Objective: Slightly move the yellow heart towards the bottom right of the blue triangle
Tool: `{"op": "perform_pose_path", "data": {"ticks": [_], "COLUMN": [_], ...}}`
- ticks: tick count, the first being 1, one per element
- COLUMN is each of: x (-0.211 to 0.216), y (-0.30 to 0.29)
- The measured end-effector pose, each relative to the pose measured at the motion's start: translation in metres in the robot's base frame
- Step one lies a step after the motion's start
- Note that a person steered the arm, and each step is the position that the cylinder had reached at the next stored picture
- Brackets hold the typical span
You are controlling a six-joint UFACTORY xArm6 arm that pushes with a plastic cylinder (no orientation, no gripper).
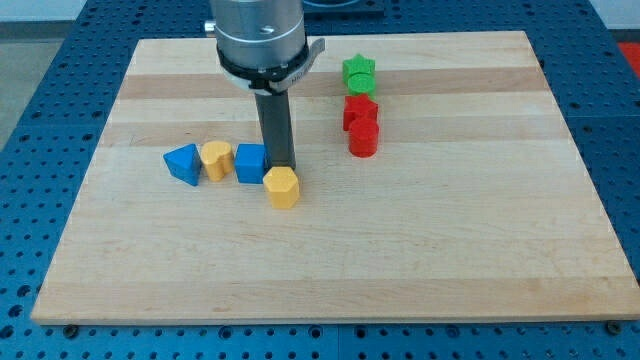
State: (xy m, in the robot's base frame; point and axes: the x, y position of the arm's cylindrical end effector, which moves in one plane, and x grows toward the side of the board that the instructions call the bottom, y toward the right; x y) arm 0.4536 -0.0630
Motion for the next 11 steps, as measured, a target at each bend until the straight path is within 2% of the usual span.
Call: {"op": "perform_pose_path", "data": {"ticks": [1,2,4,5,8,10,11], "x": [0.023,0.018,-0.038,-0.051,-0.053,-0.049,-0.032], "y": [0.0,0.0,0.001,-0.011,-0.078,-0.079,-0.079]}}
